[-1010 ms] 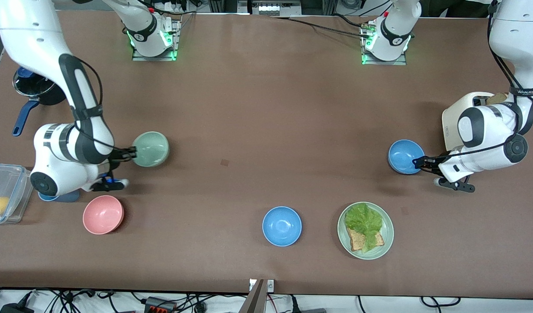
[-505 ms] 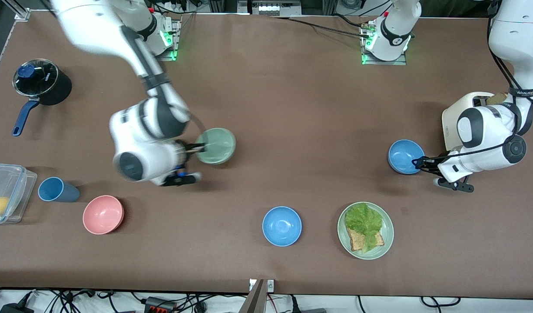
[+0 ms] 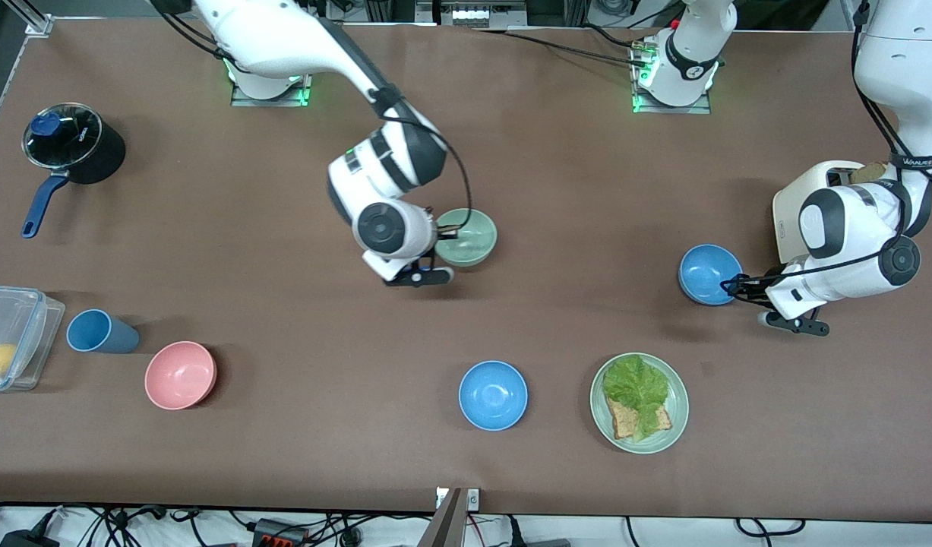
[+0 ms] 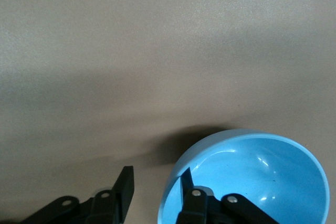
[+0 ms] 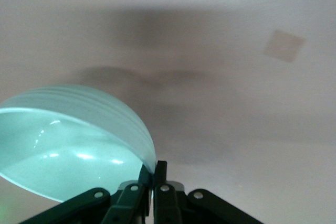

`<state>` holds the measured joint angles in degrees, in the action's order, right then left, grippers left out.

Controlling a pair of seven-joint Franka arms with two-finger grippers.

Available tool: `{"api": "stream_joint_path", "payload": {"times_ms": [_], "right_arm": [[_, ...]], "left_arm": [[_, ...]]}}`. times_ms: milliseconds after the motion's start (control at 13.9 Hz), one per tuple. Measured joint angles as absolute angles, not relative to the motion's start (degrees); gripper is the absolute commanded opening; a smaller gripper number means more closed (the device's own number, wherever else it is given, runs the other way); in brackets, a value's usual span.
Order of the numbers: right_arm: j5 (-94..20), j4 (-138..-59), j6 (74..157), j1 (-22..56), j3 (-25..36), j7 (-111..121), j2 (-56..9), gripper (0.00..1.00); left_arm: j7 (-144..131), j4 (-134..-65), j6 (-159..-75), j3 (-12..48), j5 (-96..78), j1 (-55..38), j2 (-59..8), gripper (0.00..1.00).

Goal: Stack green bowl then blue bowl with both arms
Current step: 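Carry the green bowl toward the table center with the right gripper, then lower the green bowl onto the table and open the right gripper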

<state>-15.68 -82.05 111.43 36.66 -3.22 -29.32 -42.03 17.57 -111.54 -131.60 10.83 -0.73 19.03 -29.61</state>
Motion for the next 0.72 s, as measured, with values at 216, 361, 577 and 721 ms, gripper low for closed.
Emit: {"api": "stream_joint_path", "payload": {"times_ms": [216, 361, 577, 721], "right_arm": [[-15.7, -82.0, 113.5, 38.1, -3.2, -29.5, -44.4, 0.0], [-16.8, -82.0, 113.5, 38.1, -3.1, -29.5, -44.7, 0.0], [-18.1, -82.1, 113.3, 38.5, -3.1, -29.5, -44.7, 0.0], [-18.2, -82.4, 113.1, 38.9, -3.1, -29.5, -44.8, 0.0]], "left_arm": [[16.6, -111.6, -131.6, 11.1, -0.7, 19.0, -29.6, 0.26], [16.1, -111.7, -131.5, 11.3, -0.7, 19.0, -29.6, 0.15], [16.0, -111.7, -131.6, 11.3, -0.7, 19.0, -29.6, 0.1], [16.0, -111.7, -131.5, 11.4, -0.7, 19.0, -29.6, 0.07]]}}
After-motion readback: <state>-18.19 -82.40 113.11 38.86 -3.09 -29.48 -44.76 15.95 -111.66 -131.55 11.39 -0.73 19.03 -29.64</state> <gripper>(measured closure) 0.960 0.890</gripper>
